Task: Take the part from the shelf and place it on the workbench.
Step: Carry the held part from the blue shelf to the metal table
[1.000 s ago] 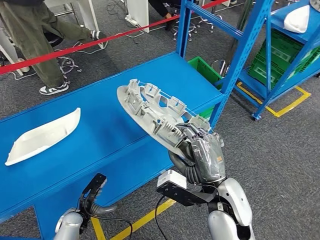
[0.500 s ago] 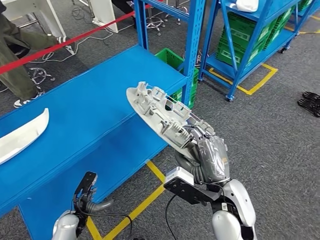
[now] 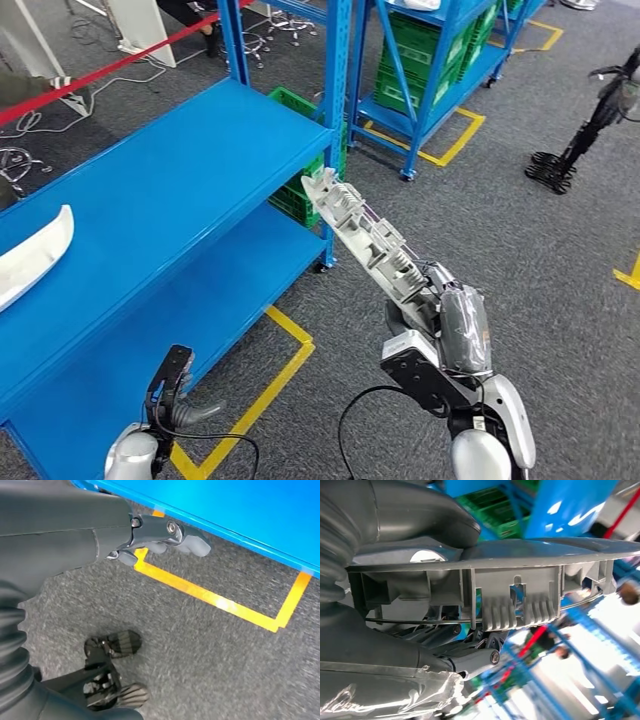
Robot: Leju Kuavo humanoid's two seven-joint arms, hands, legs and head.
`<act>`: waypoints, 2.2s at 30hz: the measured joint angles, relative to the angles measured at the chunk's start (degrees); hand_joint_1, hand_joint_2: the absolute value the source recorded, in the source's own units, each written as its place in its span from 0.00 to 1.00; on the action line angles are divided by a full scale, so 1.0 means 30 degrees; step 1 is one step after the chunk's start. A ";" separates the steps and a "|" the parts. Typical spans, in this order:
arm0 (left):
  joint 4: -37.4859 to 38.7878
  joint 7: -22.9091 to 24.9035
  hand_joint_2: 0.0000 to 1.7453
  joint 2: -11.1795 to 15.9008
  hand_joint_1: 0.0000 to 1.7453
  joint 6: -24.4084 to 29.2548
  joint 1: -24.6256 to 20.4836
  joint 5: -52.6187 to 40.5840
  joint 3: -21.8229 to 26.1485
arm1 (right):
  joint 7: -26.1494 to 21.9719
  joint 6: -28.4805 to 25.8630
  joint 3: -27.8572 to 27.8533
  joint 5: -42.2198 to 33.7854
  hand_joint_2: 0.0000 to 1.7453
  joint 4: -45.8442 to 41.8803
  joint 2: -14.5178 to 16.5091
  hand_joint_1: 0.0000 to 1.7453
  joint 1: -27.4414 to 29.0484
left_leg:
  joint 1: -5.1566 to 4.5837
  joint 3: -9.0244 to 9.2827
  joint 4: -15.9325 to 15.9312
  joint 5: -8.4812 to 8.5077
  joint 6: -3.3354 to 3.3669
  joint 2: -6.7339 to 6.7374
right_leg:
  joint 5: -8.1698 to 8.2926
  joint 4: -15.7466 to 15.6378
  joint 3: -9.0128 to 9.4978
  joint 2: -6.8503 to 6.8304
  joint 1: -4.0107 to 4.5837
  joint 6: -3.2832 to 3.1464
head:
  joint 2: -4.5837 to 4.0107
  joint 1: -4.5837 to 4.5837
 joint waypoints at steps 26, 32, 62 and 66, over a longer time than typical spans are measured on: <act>-0.2166 0.0577 1.00 0.0064 0.00 -0.2503 0.1007 -0.0157 0.0218 | -0.1559 -0.0576 -0.1874 -0.3570 1.00 0.0488 0.0481 1.00 0.2721 | 0.0190 0.0813 -0.0392 -0.0288 -0.0197 -0.1246 | -0.0922 -0.2386 0.1056 0.0443 0.0286 -0.0291 | 0.0000 0.0017; -0.2168 0.0565 1.00 0.0060 0.00 -0.2514 0.1003 -0.0157 0.0440 | -0.1554 -0.0603 -0.1989 -0.3627 1.00 0.0719 0.0512 1.00 0.2802 | 0.0088 0.1174 -0.0386 -0.0686 -0.0340 0.0117 | 0.0230 -0.3125 0.1375 -0.0654 0.0176 -0.0122 | 0.0000 0.0029; -0.3091 0.1819 1.00 0.0058 0.00 -0.2183 0.1524 0.1407 -0.0667 | -0.2975 -0.0501 -0.2908 -0.6089 1.00 -0.1022 0.0790 1.00 0.3671 | 0.0057 0.3949 -0.0756 -0.2847 -0.0303 -0.0511 | -0.2485 -0.1262 -0.1558 -0.0115 0.0381 -0.0847 | 0.0000 0.0144; -0.3111 0.1418 1.00 0.0067 0.00 -0.2507 0.1581 0.1229 -0.0387 | -0.3169 -0.0468 -0.2515 -0.6191 1.00 -0.1053 0.0796 1.00 0.3684 | -0.0253 0.6463 -0.1476 -0.4468 -0.0654 0.0116 | 0.4656 -0.5116 -0.1714 -0.1397 0.0978 -0.1544 | -0.0020 0.0224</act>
